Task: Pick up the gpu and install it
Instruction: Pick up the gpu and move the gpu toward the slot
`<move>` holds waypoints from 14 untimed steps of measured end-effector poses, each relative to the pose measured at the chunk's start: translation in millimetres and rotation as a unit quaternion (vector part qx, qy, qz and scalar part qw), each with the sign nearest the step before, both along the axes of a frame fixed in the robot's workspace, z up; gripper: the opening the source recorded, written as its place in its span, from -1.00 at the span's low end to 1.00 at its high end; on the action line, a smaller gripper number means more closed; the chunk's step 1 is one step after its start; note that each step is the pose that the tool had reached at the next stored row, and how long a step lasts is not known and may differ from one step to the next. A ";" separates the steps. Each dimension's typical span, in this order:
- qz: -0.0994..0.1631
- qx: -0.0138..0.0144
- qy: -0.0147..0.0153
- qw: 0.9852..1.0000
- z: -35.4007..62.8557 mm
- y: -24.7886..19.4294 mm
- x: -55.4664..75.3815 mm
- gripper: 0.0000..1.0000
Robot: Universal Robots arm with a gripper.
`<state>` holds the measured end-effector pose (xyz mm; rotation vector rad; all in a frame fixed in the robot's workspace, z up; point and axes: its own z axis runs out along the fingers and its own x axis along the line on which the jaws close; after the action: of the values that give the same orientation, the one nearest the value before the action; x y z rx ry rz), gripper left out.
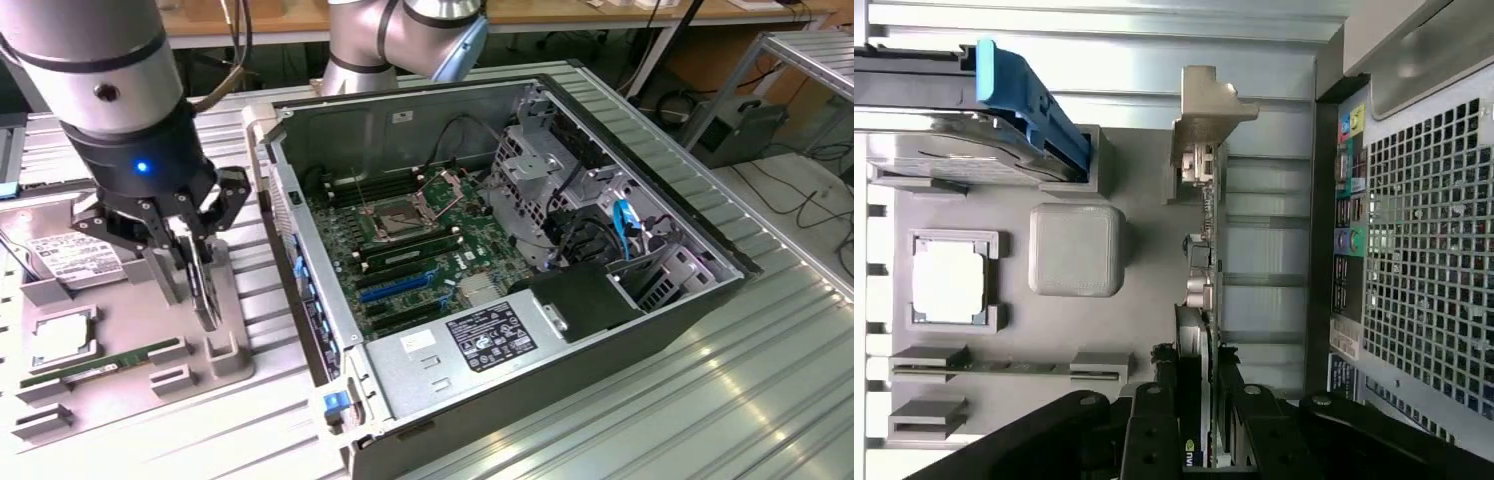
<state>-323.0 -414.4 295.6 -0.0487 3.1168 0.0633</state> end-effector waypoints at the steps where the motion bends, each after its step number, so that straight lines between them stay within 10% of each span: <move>1: 0.000 0.000 0.000 1.000 12.1 -0.5 0.8 -0.47; 14: 0.000 0.000 0.004 1.000 74.1 -12.0 16.4 -0.47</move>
<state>-306.7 -426.5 369.6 -0.0485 3.1239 0.0638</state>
